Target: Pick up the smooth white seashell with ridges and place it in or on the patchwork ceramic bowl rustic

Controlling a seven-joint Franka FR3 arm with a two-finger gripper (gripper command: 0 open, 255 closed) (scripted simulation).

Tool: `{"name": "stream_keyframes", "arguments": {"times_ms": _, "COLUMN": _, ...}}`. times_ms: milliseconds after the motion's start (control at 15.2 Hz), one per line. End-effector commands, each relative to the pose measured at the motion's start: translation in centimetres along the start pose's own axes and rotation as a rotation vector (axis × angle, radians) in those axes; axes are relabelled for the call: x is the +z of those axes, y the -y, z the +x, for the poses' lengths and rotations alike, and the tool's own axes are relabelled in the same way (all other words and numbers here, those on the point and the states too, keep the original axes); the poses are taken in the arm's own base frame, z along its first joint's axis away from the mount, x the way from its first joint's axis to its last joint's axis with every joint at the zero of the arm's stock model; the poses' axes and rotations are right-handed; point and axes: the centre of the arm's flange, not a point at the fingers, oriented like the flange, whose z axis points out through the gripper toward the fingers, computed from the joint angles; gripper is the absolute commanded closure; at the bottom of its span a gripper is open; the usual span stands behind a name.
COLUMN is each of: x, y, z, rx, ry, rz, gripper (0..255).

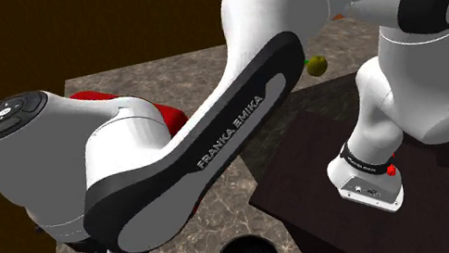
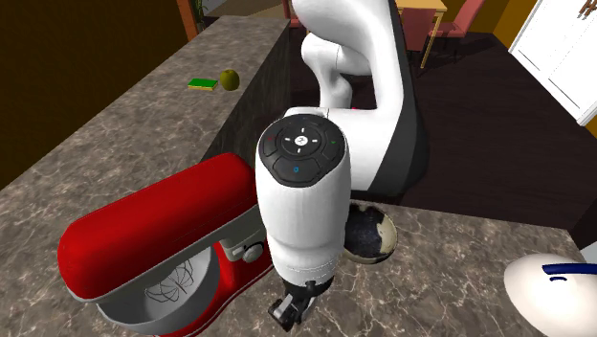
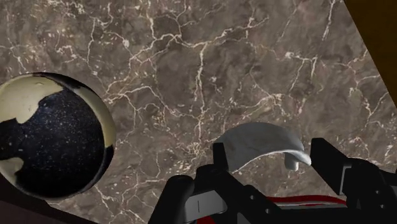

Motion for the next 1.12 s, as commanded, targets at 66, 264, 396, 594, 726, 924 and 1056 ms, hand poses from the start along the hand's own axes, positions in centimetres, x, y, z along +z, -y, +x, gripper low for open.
{"name": "stream_keyframes", "arguments": {"times_ms": 66, "x": 0.2, "y": -3.7, "z": -0.3, "rx": 0.001, "ry": 0.000, "rz": 0.000, "gripper": 255}}
{"name": "stream_keyframes", "arguments": {"times_ms": 264, "x": 0.1, "y": -7.7, "z": -0.7, "rx": 0.001, "ry": 0.000, "rz": 0.000, "gripper": 255}}
{"name": "stream_keyframes", "arguments": {"times_ms": 396, "x": 0.1, "y": -10.3, "z": -1.0, "rx": 0.001, "ry": 0.000, "rz": 0.000, "gripper": 255}}
{"name": "stream_keyframes", "arguments": {"times_ms": 594, "x": -0.1, "y": -14.2, "z": -1.4, "rx": 0.001, "ry": 0.000, "rz": 0.000, "gripper": 255}}
{"name": "stream_keyframes", "arguments": {"times_ms": 726, "x": -0.1, "y": -16.9, "z": -1.7, "rx": 0.001, "ry": 0.000, "rz": 0.000, "gripper": 255}}
{"name": "stream_keyframes", "arguments": {"times_ms": 924, "x": -0.3, "y": -20.8, "z": -2.2, "rx": 0.001, "ry": 0.000, "rz": 0.000, "gripper": 255}}
{"name": "stream_keyframes", "arguments": {"times_ms": 1056, "x": -0.3, "y": -23.4, "z": -2.4, "rx": 0.001, "ry": 0.000, "rz": 0.000, "gripper": 255}}
